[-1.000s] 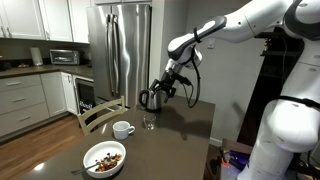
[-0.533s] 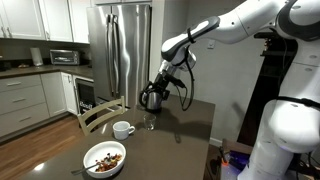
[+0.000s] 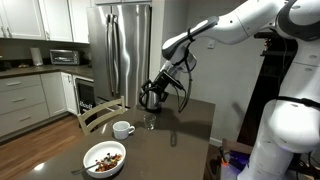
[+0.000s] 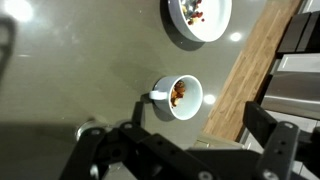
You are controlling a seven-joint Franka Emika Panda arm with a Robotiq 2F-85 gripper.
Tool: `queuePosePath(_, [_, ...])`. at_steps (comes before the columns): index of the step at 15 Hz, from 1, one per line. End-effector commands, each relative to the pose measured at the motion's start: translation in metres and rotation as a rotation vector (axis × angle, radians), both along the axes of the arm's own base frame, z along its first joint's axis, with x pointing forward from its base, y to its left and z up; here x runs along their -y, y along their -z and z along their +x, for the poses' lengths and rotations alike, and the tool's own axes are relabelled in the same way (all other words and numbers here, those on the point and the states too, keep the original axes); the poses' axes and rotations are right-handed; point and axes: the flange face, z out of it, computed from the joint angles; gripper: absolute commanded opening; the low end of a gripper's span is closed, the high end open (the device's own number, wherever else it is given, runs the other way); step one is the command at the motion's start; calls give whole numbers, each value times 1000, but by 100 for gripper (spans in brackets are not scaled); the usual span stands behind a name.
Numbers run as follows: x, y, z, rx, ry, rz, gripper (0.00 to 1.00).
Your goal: Pour the contents of the mug into the bowl
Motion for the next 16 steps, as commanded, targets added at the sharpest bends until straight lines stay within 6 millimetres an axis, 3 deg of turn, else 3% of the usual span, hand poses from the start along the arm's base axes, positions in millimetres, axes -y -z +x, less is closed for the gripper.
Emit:
queuePosePath(1, [-5, 17, -3, 3, 99, 101, 100])
queuePosePath(4, [-13, 41, -5, -20, 152, 179, 100])
queuePosePath(11, [-28, 118, 1, -52, 339, 415, 100])
queuePosePath(16, [-29, 150, -6, -33, 470, 505, 100])
